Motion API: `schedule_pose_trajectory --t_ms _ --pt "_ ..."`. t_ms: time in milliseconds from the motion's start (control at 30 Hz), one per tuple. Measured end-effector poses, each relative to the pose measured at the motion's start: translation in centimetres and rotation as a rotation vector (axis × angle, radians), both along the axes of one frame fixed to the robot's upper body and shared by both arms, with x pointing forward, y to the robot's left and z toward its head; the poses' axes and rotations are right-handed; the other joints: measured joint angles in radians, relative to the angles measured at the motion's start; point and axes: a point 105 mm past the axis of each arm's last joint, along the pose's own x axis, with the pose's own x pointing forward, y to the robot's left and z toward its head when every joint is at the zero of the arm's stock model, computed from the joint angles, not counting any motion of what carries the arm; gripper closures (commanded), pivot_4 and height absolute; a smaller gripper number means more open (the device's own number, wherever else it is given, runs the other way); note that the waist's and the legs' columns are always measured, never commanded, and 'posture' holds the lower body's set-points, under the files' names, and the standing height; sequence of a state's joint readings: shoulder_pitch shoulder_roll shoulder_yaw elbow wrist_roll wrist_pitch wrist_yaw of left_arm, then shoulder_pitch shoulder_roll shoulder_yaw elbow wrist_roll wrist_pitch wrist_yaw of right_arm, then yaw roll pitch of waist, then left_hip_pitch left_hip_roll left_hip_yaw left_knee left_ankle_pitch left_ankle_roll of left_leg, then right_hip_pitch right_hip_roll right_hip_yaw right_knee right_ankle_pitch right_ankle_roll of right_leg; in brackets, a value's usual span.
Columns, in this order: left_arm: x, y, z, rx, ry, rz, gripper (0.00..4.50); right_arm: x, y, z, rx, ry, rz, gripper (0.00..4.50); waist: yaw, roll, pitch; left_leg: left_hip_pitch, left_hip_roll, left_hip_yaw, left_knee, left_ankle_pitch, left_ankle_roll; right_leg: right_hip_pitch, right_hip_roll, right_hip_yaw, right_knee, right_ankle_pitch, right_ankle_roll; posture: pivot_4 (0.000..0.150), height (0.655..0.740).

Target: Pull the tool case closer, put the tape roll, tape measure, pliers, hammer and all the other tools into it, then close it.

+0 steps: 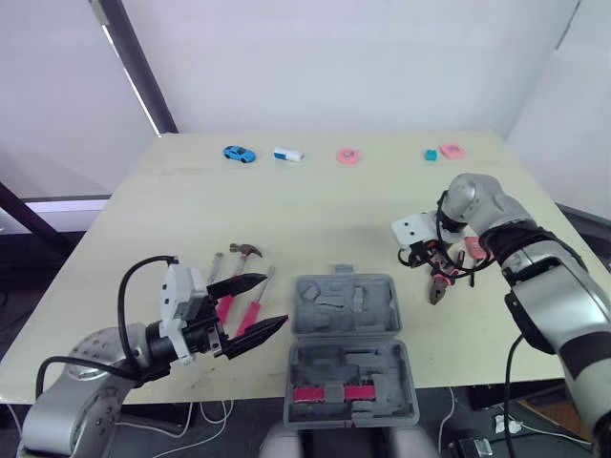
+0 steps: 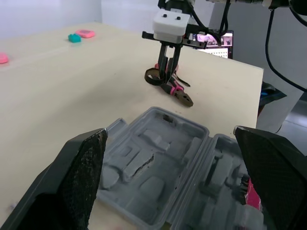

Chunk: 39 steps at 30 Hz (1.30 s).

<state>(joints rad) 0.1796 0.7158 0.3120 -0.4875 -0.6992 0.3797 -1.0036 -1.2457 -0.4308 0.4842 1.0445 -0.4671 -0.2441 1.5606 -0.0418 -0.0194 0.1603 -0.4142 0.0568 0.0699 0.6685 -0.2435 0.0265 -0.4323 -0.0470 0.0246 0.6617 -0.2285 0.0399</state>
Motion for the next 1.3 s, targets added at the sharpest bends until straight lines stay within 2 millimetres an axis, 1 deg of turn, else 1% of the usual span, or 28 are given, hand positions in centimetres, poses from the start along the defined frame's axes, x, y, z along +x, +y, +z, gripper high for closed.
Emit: schedule_pose_trajectory --t_ms 167,233,300,333,367,400,433,567,667,767,833,967,1300 --pt "-0.9 1.9 -0.6 0.037 0.041 0.033 0.00 -0.8 4.7 0.2 -0.022 -0.015 0.098 4.41 -0.002 0.001 0.001 0.000 0.001 0.000 0.000 0.000 0.000 -0.001 0.000 -0.001 0.000 0.000 0.000 0.150 0.7395" --pt "-1.2 2.2 -0.8 0.043 0.051 0.038 0.00 -1.0 5.5 0.5 -0.019 -0.015 0.102 4.41 0.003 0.002 0.002 -0.001 0.000 -0.001 0.000 0.000 0.000 -0.001 0.000 -0.002 0.000 0.000 0.000 0.150 0.7395" --pt "-1.8 2.9 -1.3 0.051 0.077 0.050 0.00 -1.6 7.3 0.8 0.002 0.000 0.111 4.41 0.004 0.002 0.001 -0.001 0.000 0.000 0.000 0.000 0.000 -0.001 -0.001 -0.002 -0.001 0.000 0.000 0.150 0.7395" --pt "-1.8 3.7 -1.2 0.057 0.074 0.072 0.00 -2.6 9.9 0.4 0.015 0.022 0.140 4.41 0.002 0.001 0.001 -0.001 0.000 0.000 0.000 0.000 0.000 -0.001 -0.001 -0.002 -0.001 0.000 0.000 0.150 0.7395" --pt "-1.8 3.7 -1.2 0.057 0.074 0.072 0.00 -2.6 10.0 0.4 0.016 0.023 0.142 4.41 0.001 0.002 0.001 -0.001 0.000 0.000 0.000 0.000 0.000 -0.001 -0.001 -0.002 0.000 0.000 0.000 0.150 0.7395" --pt "-1.8 4.1 -1.1 0.060 0.065 0.087 0.00 -3.3 11.5 0.1 0.019 0.035 0.160 4.41 0.000 0.002 0.002 -0.001 0.000 -0.001 0.000 0.000 0.000 -0.001 -0.001 -0.003 0.000 0.000 0.000 0.150 0.7395" --pt "-1.8 4.3 -1.1 0.060 0.065 0.095 0.00 -3.5 11.9 0.0 0.020 0.039 0.165 4.41 0.000 0.002 0.002 0.000 0.000 -0.001 0.000 0.000 0.000 -0.001 -0.001 -0.003 0.000 0.000 0.000 0.150 0.7395" --pt "-1.9 5.0 -1.3 0.054 0.071 0.137 0.00 -4.8 15.2 -0.4 0.047 0.042 0.198 4.41 0.001 0.002 0.002 -0.001 0.000 -0.001 0.000 0.000 -0.001 -0.001 -0.002 -0.003 -0.001 0.000 0.000 0.150 0.7395" --pt "-1.8 5.3 -1.2 0.049 0.063 0.176 0.00 -5.0 17.0 -0.8 0.075 0.024 0.192 4.41 0.000 0.001 0.002 -0.001 0.000 -0.001 0.000 0.000 -0.001 -0.001 -0.002 -0.003 -0.001 0.000 0.000 0.150 0.7395" --pt "-1.7 5.5 -1.1 0.044 0.058 0.201 0.00 -5.1 17.8 -1.0 0.081 0.018 0.198 4.41 -0.001 0.001 0.002 -0.001 0.000 -0.001 0.000 0.000 -0.001 -0.001 -0.002 -0.003 0.000 0.000 0.000 0.150 0.7395" --pt "-1.7 5.6 -1.3 0.041 0.061 0.216 0.00 -5.3 18.2 -1.5 0.076 0.008 0.211 4.41 -0.001 0.001 0.001 -0.001 0.000 -0.001 0.000 0.000 -0.001 -0.001 -0.002 -0.004 -0.001 0.000 0.000 0.150 0.7395" --pt "-1.8 5.2 -1.0 0.044 0.047 0.219 0.00 -5.5 18.7 -2.3 0.069 0.008 0.222 4.41 -0.001 0.001 0.002 -0.002 0.000 -0.001 0.000 -0.001 -0.001 -0.001 -0.002 -0.004 -0.001 0.000 0.000 0.150 0.7395" --pt "-1.8 4.9 -0.9 0.043 0.053 0.231 0.00 -4.6 18.3 -3.8 0.059 -0.023 0.195 4.41 -0.003 0.001 0.002 -0.001 0.000 -0.001 -0.001 -0.001 -0.002 -0.001 -0.002 -0.004 -0.001 0.000 -0.001 0.150 0.7395"
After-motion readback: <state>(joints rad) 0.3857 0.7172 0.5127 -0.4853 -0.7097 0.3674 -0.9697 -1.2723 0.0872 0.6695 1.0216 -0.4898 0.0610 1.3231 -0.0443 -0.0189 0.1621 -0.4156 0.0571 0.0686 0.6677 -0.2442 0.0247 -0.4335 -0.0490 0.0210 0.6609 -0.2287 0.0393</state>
